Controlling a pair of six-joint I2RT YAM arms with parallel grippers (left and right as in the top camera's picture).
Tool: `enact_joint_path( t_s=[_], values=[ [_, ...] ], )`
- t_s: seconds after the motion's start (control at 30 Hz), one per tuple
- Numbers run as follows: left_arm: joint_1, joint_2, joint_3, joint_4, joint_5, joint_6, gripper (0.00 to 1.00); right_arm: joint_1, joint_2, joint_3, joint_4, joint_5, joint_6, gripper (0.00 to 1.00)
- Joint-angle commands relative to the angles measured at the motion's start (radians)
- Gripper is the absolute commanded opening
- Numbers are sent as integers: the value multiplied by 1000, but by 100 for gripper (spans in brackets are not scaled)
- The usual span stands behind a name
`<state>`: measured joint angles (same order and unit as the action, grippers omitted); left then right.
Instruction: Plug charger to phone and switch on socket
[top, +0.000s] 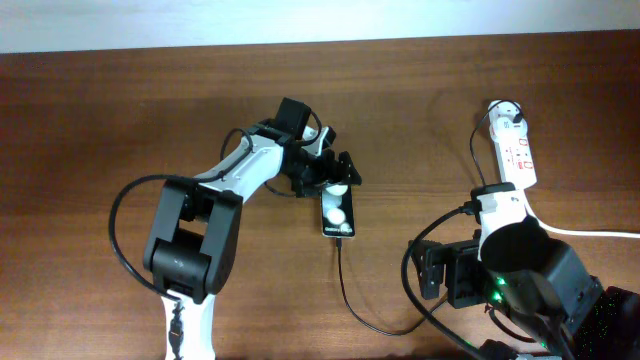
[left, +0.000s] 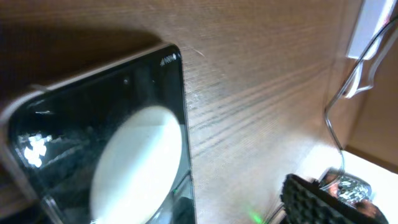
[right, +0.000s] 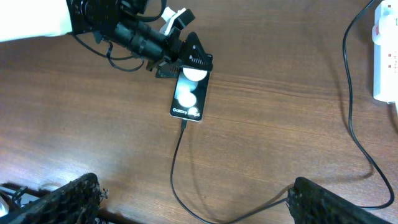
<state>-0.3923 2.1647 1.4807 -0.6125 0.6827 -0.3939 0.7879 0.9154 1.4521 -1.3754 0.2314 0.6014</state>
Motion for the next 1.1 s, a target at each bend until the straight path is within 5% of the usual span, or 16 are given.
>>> enact_joint_path(
  t_s=[0.0, 0.53, 0.7, 0.87, 1.07],
  values=[
    [2, 48, -35, -17, -143, 6, 99, -4, 3, 11, 2, 16, -3, 99],
    [11, 47, -32, -47, -487, 6, 99, -4, 3, 11, 2, 16, -3, 99],
    [160, -4, 41, -185, -504, 7, 99, -4, 3, 11, 2, 16, -3, 99],
    [313, -216, 80, -297, -504, 143, 99, -4, 3, 11, 2, 16, -3, 99],
    [391, -729, 80, -484, -504, 187, 99, -4, 3, 11, 2, 16, -3, 99]
  ],
)
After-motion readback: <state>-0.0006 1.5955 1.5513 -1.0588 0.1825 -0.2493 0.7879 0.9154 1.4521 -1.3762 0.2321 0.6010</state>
